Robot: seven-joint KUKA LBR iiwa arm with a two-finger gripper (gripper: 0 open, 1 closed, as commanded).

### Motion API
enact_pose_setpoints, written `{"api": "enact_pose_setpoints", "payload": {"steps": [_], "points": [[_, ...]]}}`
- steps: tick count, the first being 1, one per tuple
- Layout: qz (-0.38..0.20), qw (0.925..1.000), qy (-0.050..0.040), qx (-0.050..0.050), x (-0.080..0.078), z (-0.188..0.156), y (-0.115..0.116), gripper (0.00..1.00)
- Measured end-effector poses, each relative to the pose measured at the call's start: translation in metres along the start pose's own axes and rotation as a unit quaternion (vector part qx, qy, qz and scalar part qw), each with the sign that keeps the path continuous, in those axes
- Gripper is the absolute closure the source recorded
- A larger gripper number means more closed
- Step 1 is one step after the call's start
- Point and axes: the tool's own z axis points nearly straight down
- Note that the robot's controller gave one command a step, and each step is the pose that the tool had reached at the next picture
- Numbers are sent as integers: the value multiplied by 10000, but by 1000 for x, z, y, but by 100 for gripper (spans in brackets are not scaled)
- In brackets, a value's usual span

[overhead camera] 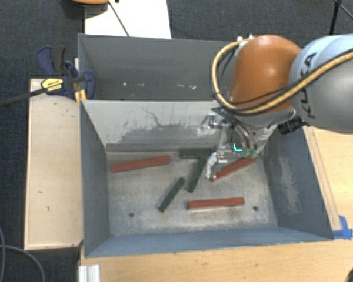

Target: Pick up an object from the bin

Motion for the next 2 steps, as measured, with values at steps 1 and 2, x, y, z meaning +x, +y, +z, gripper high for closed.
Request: {"api": "enact_pose_setpoints", "payload": {"steps": [1, 2], "points": [[6, 10000, -40, -2, -2, -4, 0, 0], [-234, 9997, -70, -1, 10, 45, -28, 0]]}}
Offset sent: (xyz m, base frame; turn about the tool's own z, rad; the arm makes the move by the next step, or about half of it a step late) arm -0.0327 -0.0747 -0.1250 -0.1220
